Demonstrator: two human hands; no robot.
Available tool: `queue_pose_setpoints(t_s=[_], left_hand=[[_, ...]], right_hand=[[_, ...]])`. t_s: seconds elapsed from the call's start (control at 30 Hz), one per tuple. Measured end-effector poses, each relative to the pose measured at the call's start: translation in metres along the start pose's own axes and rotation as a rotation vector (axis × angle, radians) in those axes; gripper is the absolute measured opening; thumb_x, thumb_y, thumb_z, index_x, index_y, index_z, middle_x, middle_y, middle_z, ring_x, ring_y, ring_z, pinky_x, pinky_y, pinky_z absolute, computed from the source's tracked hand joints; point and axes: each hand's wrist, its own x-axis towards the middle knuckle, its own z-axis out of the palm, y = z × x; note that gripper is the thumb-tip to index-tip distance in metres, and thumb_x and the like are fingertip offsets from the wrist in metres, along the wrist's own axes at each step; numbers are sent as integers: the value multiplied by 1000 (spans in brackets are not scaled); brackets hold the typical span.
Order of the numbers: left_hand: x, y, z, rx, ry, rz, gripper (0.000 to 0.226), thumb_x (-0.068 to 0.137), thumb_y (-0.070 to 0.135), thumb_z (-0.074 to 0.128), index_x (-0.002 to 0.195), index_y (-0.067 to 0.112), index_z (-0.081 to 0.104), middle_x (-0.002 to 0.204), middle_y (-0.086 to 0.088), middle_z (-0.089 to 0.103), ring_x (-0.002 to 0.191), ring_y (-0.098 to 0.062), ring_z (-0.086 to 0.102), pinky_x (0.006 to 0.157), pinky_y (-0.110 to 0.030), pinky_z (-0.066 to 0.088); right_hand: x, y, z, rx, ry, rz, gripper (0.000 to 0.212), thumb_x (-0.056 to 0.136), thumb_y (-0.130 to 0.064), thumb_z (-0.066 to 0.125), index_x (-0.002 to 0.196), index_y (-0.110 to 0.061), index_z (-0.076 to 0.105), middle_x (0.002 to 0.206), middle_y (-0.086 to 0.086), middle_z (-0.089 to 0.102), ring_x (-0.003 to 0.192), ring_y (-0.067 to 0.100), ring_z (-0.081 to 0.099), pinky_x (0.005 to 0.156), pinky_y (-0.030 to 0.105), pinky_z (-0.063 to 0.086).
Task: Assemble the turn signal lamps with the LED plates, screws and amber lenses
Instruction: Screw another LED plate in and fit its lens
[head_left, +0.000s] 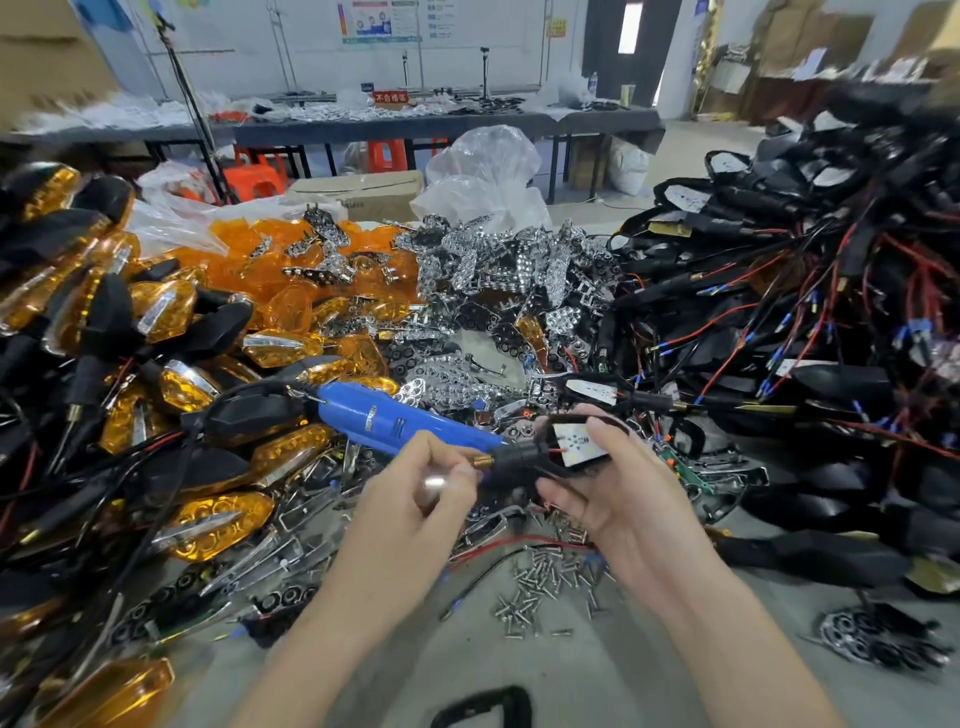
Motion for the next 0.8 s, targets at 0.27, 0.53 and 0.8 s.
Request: queue_pose_setpoints(t_s=[0.27,0.53,0.8], left_hand=[[61,16,0,404,-25,116,13,100,37,46,96,37,58,88,19,65,79,1,59,63,-15,43],[148,9,11,1079,-522,-89,42,100,29,55,140,21,48,136,-6,53,112,-24,54,100,-41,46],[161,5,14,994,-513,-42,37,103,41,46,131,17,55,123,-4,53,102,-23,58,89,-37,47]], right_hand=[[4,-16,-18,-32,44,-52,22,102,-10,55,97,-19,74,110,22,75,87,30,76,58,33,61],[10,-13,-17,41,-9,-14,22,104,-14,53,101,-7,74,101,21,75,87,33,77,63,39,63],[17,-10,-18,17,-32,-50,40,107,-12,46,87,-14,82,97,18,76,85,32,77,63,38,63]])
